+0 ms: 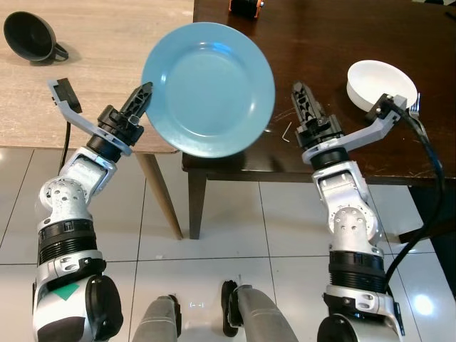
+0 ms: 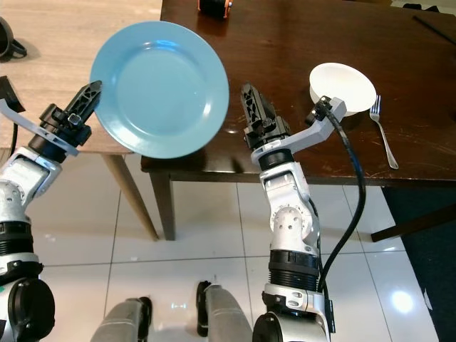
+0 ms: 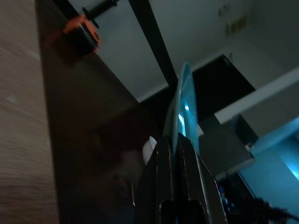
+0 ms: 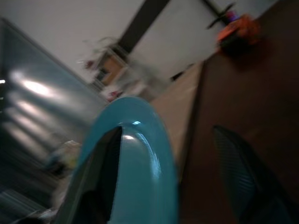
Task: Setting the table
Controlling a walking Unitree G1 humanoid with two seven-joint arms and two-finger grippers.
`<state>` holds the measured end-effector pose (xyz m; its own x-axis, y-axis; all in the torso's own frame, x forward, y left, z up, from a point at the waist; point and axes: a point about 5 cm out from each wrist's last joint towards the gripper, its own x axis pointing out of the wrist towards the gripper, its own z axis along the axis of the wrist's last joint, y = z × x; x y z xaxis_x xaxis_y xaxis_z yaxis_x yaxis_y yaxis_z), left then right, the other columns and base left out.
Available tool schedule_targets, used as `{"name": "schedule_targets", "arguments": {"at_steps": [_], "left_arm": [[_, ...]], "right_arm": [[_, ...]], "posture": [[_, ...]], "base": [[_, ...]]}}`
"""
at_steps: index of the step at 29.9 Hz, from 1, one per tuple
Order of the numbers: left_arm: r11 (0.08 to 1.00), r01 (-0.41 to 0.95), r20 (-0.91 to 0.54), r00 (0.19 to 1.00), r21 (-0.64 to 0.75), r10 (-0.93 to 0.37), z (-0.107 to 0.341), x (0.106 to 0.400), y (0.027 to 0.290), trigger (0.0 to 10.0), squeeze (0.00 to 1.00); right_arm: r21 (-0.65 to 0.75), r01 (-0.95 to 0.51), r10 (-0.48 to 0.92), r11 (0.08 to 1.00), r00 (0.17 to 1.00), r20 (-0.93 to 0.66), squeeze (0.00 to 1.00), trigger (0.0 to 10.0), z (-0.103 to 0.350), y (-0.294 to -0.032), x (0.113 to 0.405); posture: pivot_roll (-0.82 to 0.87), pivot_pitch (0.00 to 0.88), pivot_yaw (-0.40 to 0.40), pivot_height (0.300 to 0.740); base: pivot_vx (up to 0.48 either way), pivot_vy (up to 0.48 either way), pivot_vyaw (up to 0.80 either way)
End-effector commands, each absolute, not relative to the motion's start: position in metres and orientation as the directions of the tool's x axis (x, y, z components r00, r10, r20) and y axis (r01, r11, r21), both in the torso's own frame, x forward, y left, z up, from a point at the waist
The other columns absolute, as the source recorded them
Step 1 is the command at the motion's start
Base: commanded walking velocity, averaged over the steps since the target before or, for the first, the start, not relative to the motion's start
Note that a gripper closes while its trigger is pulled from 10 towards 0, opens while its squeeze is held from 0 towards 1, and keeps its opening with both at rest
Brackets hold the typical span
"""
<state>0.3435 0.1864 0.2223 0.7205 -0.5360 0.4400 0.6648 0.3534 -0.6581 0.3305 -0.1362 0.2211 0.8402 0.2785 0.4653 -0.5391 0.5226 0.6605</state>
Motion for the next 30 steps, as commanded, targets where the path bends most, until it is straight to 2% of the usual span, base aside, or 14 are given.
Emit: {"name": "schedule_targets", "arguments": {"at_steps": [1, 6, 7, 8, 9, 20, 21, 22, 23, 30], "left_arm": [[0.316, 0.701, 0.443, 0.672, -0.64, -0.593, 0.221, 0.336, 0.184, 0.0, 0.0], [0.288, 0.714, 0.445, 0.647, -0.638, -0.62, 0.22, 0.332, 0.184, 0.0, 0.0], [0.279, 0.716, 0.451, 0.645, -0.64, -0.617, 0.22, 0.331, 0.185, 0.0, 0.0], [0.279, 0.716, 0.451, 0.645, -0.64, -0.617, 0.22, 0.331, 0.185, 0.0, 0.0], [0.264, 0.718, 0.465, 0.641, -0.644, -0.611, 0.221, 0.331, 0.186, 0.0, 0.0], [0.273, 0.702, 0.483, 0.671, -0.658, -0.562, 0.225, 0.335, 0.199, 0.0, 0.0], [0.278, 0.7, 0.48, 0.674, -0.658, -0.561, 0.225, 0.335, 0.199, 0.0, 0.0], [0.28, 0.698, 0.478, 0.677, -0.659, -0.56, 0.225, 0.336, 0.2, 0.0, 0.0], [0.282, 0.696, 0.476, 0.678, -0.66, -0.559, 0.225, 0.336, 0.2, 0.0, 0.0], [0.282, 0.691, 0.465, 0.68, -0.666, -0.567, 0.223, 0.336, 0.199, 0.0, 0.0]], "right_arm": [[0.661, -0.604, 0.348, 0.445, 0.797, 0.494, 1.0, 10.0, 0.222, -0.136, 0.322], [0.644, -0.65, 0.427, 0.403, 0.756, 0.496, 1.0, 10.0, 0.223, -0.133, 0.315], [0.644, -0.647, 0.437, 0.408, 0.758, 0.485, 0.72, 10.0, 0.222, -0.133, 0.315], [0.644, -0.647, 0.437, 0.408, 0.758, 0.485, 0.72, 10.0, 0.222, -0.133, 0.315], [0.644, -0.64, 0.441, 0.421, 0.764, 0.471, 0.0, 10.0, 0.22, -0.134, 0.315], [0.659, -0.578, 0.411, 0.48, 0.813, 0.413, 0.0, 10.0, 0.215, -0.141, 0.321], [0.663, -0.574, 0.407, 0.48, 0.815, 0.412, 0.0, 7.9, 0.215, -0.142, 0.322], [0.667, -0.571, 0.403, 0.479, 0.818, 0.411, 0.0, 4.4, 0.214, -0.142, 0.322], [0.669, -0.568, 0.4, 0.478, 0.82, 0.41, 0.0, 0.0, 0.214, -0.143, 0.322], [0.668, -0.584, 0.424, 0.462, 0.807, 0.412, 0.0, 0.0, 0.214, -0.14, 0.321]], "posture": [[0.03, 0.156, -0.021, 0.74], [0.02, 0.149, -0.022, 0.74], [0.02, 0.146, -0.023, 0.74], [0.02, 0.146, -0.023, 0.74], [0.03, 0.142, -0.023, 0.74], [0.03, 0.132, -0.02, 0.74], [0.03, 0.133, -0.021, 0.74], [0.03, 0.134, -0.022, 0.74], [0.03, 0.134, -0.022, 0.74], [0.03, 0.136, -0.021, 0.74]], "base": [[0.0, 0.0, 0.0], [0.0, 0.0, 0.0], [0.0, 0.0, 0.0], [0.0, 0.0, 0.0], [0.0, 0.0, 0.0], [0.0, 0.0, 0.0], [0.0, 0.0, 0.0], [0.0, 0.0, 0.0], [0.0, 0.0, 0.0], [0.0, 0.0, 0.0]]}}
